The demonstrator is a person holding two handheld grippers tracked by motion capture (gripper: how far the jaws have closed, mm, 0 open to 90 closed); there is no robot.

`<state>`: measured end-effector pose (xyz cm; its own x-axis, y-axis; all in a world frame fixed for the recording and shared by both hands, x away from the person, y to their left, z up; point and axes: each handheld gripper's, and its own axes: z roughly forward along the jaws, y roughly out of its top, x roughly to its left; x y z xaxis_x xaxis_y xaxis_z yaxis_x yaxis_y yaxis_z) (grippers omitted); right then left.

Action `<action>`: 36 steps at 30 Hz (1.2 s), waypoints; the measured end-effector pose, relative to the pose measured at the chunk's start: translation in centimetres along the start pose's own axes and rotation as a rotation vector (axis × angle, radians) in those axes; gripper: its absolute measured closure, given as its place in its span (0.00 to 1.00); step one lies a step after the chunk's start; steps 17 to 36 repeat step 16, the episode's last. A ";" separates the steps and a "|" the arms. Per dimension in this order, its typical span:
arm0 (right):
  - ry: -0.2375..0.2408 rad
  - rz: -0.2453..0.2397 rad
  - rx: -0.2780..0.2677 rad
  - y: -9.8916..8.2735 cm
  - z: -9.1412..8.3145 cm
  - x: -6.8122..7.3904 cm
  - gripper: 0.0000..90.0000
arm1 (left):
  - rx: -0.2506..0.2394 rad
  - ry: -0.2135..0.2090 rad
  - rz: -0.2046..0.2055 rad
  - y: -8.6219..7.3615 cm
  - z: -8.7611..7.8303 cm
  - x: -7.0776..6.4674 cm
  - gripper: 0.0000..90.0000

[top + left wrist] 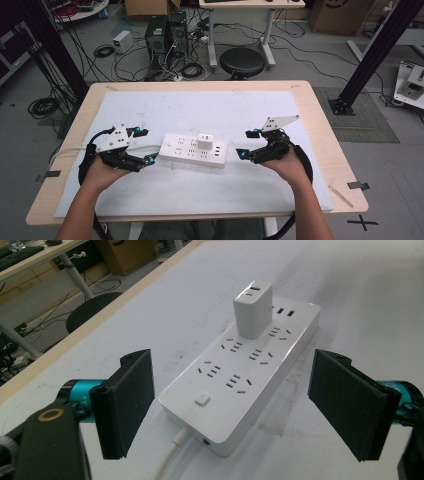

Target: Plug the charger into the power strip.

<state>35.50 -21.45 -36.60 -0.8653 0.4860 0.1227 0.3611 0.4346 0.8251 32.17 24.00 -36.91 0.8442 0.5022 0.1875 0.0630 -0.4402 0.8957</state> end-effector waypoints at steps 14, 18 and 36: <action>-0.009 0.002 -0.008 0.0 -0.1 -0.1 0.22 | 0.013 0.009 -0.006 0.1 0.3 0.2 0.21; -0.011 -0.004 -0.010 0.0 -0.1 -0.1 0.22 | 0.008 0.013 -0.018 0.0 0.3 0.2 0.21; -0.011 -0.004 -0.010 0.0 -0.1 -0.1 0.22 | 0.008 0.013 -0.018 0.0 0.3 0.2 0.21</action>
